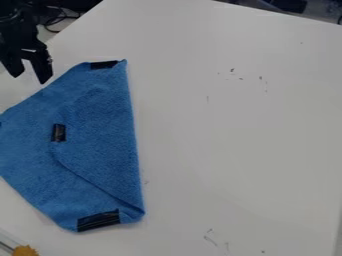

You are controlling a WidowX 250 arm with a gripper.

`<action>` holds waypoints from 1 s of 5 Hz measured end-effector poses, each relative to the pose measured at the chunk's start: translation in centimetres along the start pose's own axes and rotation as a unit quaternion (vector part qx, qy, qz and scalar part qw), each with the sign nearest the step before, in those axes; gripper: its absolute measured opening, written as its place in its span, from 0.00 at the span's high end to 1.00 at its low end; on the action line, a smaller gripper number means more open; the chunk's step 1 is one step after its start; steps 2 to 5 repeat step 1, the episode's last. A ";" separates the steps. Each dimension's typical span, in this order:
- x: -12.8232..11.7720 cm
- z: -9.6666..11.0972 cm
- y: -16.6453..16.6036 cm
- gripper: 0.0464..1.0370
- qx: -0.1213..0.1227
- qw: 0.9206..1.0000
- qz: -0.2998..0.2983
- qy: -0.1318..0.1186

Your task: Unfold the cloth from right to left

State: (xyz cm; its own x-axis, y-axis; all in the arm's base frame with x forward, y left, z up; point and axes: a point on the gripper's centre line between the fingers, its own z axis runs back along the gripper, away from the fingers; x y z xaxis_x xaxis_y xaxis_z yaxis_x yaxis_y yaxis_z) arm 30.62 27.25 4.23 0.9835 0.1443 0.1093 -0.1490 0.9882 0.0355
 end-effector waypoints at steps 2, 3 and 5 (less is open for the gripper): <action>0.2 -0.7 -3.0 0.04 -0.016 0.999 0.011 0.027; 0.2 -0.7 -3.0 0.04 -0.016 0.999 0.011 0.027; 0.2 -0.7 -3.0 0.04 -0.016 0.999 0.011 0.027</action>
